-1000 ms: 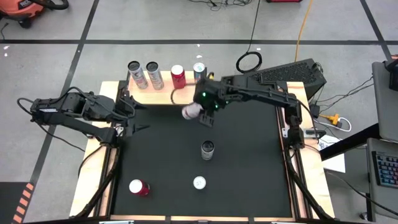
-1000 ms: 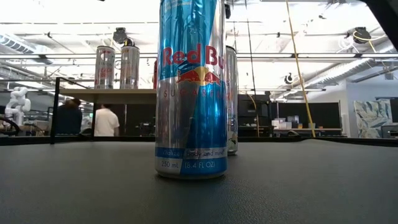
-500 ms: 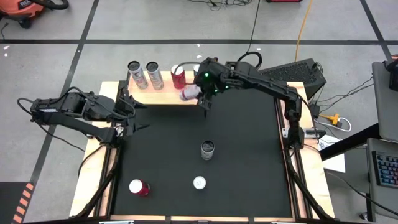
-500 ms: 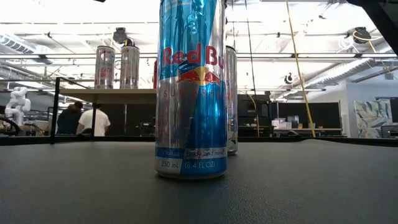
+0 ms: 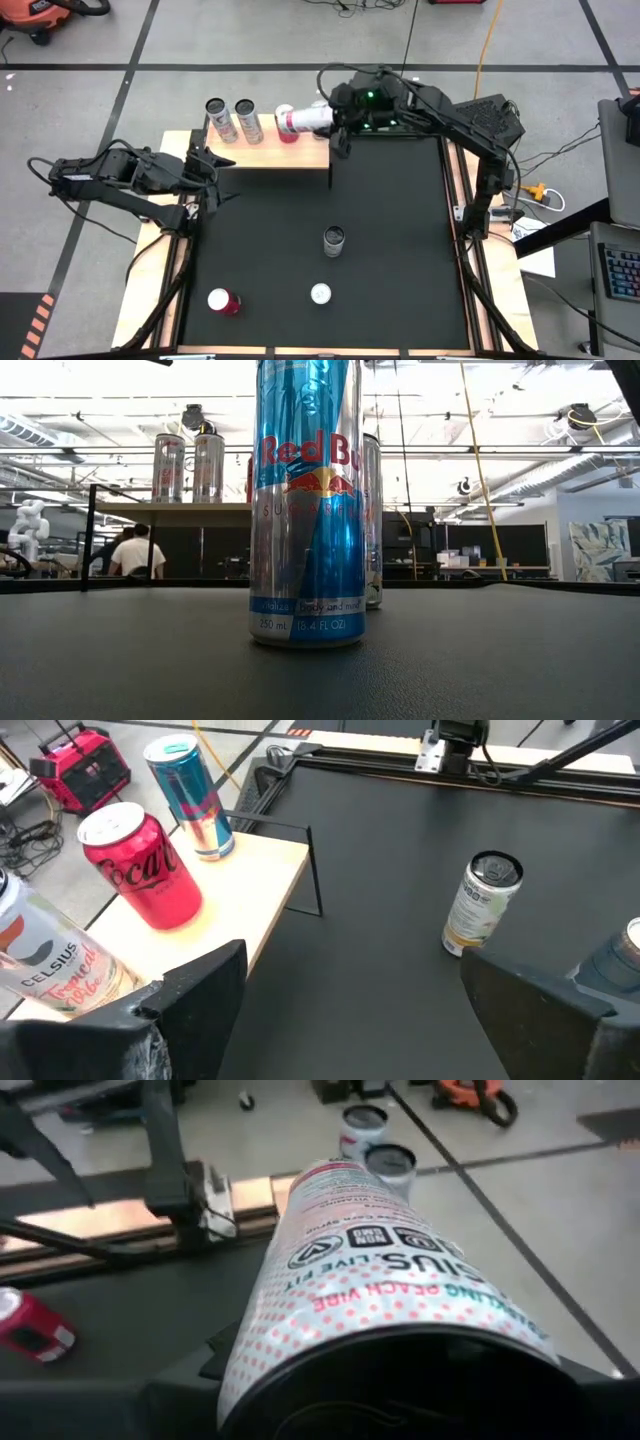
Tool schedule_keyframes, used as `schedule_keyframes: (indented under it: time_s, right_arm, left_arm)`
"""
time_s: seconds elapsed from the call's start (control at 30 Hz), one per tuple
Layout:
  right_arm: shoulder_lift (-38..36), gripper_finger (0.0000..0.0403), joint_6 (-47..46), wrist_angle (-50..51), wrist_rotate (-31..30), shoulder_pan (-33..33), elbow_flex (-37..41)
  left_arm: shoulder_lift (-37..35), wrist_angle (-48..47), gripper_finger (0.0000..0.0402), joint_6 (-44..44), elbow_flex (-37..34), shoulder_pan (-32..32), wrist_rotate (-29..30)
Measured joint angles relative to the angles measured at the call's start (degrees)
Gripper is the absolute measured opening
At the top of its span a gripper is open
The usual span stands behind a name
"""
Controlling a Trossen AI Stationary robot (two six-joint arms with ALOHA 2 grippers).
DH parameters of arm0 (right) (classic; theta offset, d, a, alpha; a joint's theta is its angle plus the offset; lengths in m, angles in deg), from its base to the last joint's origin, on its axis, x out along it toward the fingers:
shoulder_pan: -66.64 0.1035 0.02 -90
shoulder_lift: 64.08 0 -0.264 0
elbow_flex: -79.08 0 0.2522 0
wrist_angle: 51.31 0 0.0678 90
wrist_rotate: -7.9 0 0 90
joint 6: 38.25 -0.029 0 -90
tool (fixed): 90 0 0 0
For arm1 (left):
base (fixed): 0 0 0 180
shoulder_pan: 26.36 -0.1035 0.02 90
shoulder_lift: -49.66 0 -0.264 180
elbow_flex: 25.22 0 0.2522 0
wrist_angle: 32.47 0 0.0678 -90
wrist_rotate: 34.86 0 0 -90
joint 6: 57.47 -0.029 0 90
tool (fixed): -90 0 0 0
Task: Place canned beverage on shelf
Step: Put the white pink soda can aligned with the white pink soda can on the shelf
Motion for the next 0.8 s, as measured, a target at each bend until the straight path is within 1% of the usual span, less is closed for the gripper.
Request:
schedule_keyframes:
  time_s: [0.13,0.37,0.53,0.67,0.8]
  right_arm:
    - [0.8,0.0225,-0.3,2.3,0.1,-0.4,0.0]
    - [2.5,0.0225,-0.7,11.0,-0.2,-0.1,0.0]
    - [5.2,0.0225,-1.6,12.2,-1.3,-0.1,0.0]
    - [7.7,0.0231,1.0,13.3,-1.3,-0.4,0.0]
    - [9.4,0.023,1.7,14.8,-1.3,-0.6,0.0]
  left_arm:
    - [0.0,0.0,0.0367,0.0,0.0,0.0,-0.1]
    - [0.0,-0.3,0.0367,0.0,0.0,0.0,-0.2]
    - [0.0,-0.4,0.0367,0.0,0.0,0.0,-0.3]
    - [0.0,-0.8,0.0367,0.0,0.0,0.0,-0.3]
    - [0.0,-0.8,0.0367,-0.1,0.0,0.0,-0.5]
